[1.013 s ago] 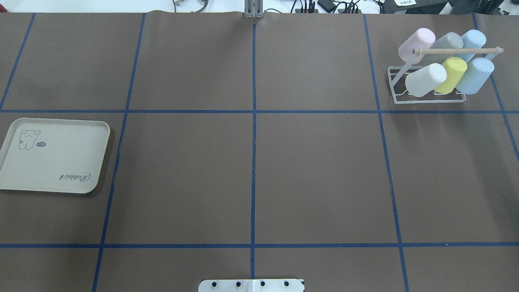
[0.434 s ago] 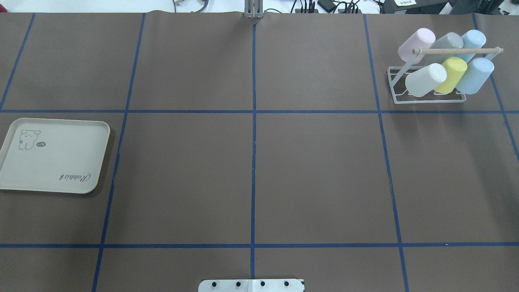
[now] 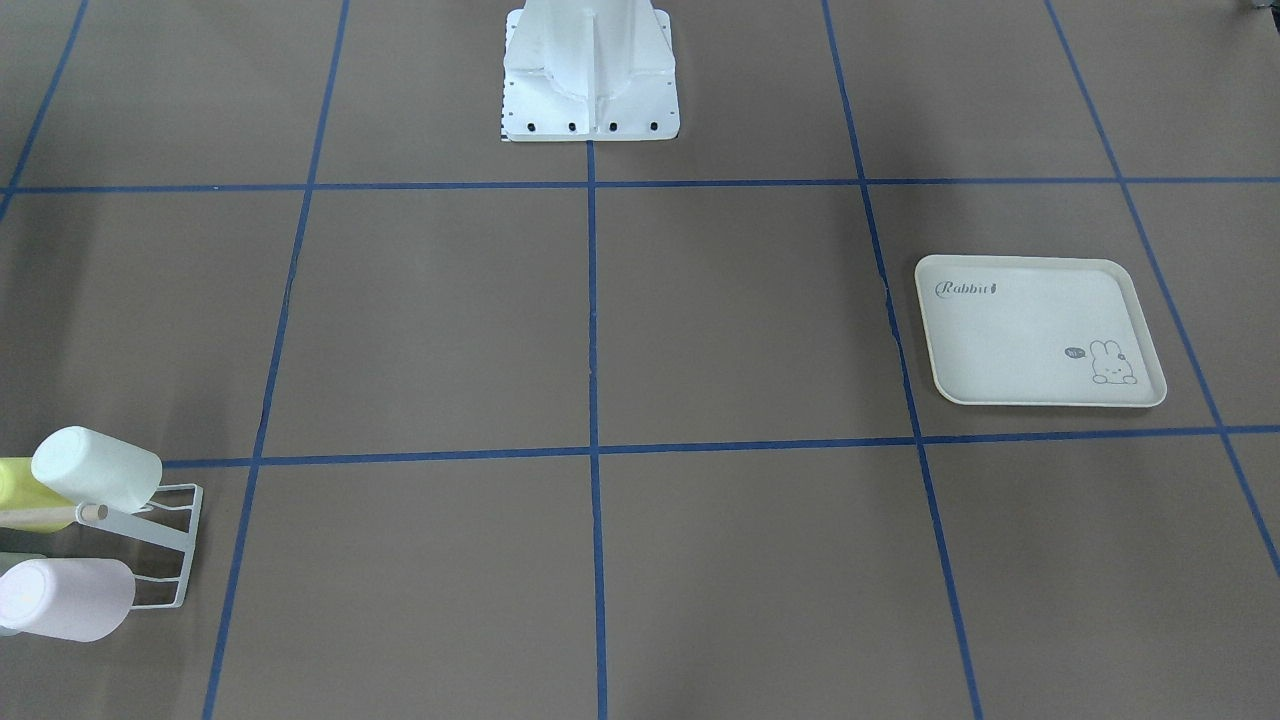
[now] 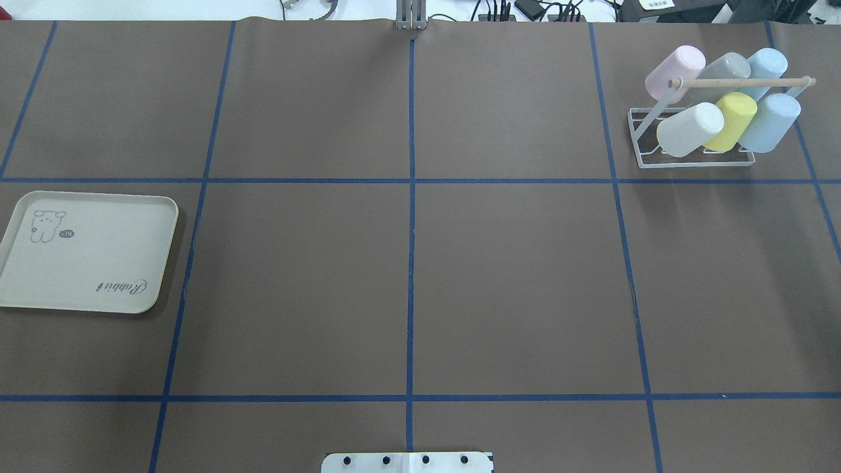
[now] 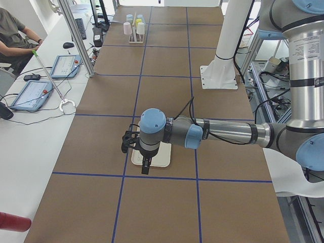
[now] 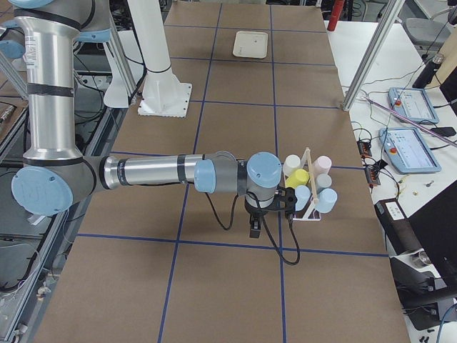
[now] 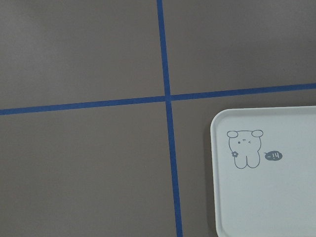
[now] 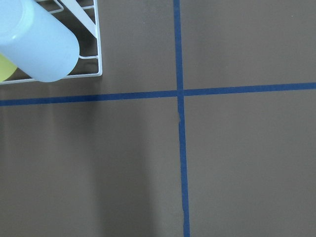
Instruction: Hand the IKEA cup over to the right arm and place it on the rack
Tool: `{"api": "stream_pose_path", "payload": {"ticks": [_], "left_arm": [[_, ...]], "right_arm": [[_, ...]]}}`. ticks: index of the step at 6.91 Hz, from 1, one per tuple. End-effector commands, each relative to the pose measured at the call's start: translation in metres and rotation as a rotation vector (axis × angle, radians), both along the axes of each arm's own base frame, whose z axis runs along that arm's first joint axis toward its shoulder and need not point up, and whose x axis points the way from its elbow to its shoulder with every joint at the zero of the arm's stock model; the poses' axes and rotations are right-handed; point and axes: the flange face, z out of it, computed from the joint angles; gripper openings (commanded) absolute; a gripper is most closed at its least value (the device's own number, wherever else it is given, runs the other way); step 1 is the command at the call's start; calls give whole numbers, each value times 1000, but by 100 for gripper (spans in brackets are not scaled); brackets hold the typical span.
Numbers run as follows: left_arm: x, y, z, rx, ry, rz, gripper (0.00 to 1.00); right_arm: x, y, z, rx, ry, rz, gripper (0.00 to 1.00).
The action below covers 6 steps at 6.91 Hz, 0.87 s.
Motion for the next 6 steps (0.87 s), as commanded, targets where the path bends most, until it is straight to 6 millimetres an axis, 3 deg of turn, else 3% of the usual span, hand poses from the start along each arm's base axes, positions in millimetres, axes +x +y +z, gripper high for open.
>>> {"api": "stream_pose_path", "payload": {"ticks": [1, 6], "left_arm": [[0, 1, 1, -4, 2, 0, 100], [0, 3, 4, -17, 1, -6, 100]], "right_arm": [[0, 0, 0, 0, 0, 1, 100], [0, -2, -2, 2, 0, 2, 100]]}}
